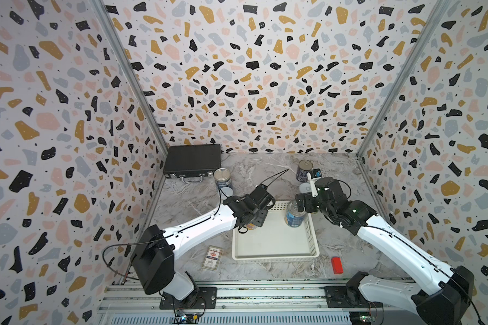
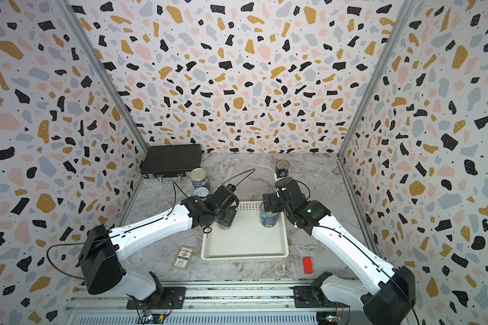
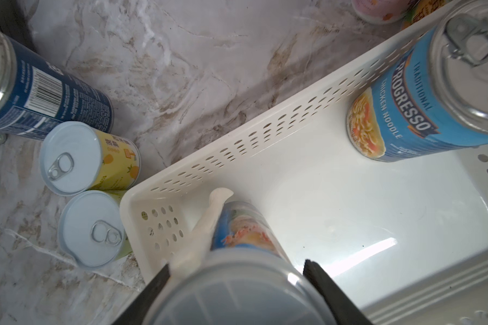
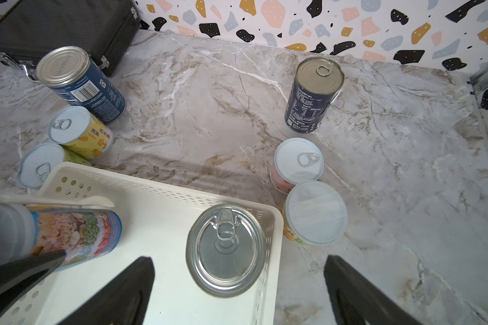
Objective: Put the canned food in the basket
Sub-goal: Place the canned food in the basket.
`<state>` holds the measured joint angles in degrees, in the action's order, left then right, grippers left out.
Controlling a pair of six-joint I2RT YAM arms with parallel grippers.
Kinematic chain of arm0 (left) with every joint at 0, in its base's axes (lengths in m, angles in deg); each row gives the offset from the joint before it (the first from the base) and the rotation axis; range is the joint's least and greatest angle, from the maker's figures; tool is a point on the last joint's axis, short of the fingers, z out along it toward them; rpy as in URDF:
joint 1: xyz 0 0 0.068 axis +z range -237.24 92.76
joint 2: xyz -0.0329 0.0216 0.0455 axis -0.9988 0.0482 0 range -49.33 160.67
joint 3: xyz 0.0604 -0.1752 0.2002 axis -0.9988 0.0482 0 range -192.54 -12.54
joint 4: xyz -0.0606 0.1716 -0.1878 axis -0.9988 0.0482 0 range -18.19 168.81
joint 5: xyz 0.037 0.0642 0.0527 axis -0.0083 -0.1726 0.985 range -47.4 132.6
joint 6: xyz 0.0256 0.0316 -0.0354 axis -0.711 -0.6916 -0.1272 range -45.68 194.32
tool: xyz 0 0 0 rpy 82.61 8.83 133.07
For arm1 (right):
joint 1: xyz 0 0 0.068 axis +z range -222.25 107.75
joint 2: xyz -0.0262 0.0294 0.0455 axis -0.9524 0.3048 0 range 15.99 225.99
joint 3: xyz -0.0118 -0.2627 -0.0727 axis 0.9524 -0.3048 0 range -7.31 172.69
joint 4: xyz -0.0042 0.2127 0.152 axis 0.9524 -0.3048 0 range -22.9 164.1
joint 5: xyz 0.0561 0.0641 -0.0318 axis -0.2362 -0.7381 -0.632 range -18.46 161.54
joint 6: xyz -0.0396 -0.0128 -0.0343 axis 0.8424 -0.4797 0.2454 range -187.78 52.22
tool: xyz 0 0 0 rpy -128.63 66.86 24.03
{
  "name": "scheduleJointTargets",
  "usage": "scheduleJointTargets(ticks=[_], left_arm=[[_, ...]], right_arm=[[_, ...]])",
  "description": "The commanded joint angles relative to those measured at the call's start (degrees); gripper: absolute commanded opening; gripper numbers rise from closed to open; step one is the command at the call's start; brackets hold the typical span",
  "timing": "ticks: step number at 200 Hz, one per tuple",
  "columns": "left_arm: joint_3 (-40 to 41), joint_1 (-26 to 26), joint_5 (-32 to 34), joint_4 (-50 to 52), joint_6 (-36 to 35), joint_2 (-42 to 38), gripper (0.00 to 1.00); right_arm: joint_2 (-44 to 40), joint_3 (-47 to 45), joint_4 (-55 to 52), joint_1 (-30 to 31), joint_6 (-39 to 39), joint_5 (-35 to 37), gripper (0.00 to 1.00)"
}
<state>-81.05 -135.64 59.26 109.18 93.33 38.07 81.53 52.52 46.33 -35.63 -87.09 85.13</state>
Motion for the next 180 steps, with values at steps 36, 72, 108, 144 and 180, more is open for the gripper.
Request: scheduleJointTargets(ticks=[36, 72, 108, 144, 180], left_arm=[[-2.83, 4.37, -1.55, -5.10, 1.12, 0.42, 0.38], [-3.70, 6.43, -0.93, -3.79, 2.21, 1.42, 0.37], [-3.61, 8.50, -3.29, -4.45, 2.74, 1.48, 0.39], [-4.29, 9.06, -4.94, -4.73, 2.62, 3.26, 0.40], [-4.08, 10.07, -6.21, -6.00, 2.62, 2.81, 0.38]], right_arm=[[-0.26, -0.30, 0.65, 0.12, -0.67, 0.61, 1.00], [1.12, 0.29, 0.35, 0.12, -0.68, 0.06, 1.00], [1.08, 0.24, 0.48, 0.12, -0.73, -0.11, 1.00], [1.14, 0.18, 0.46, 0.12, -0.74, -0.06, 1.00], [0.91, 0.13, 0.37, 0.14, -0.89, 0.04, 1.00]])
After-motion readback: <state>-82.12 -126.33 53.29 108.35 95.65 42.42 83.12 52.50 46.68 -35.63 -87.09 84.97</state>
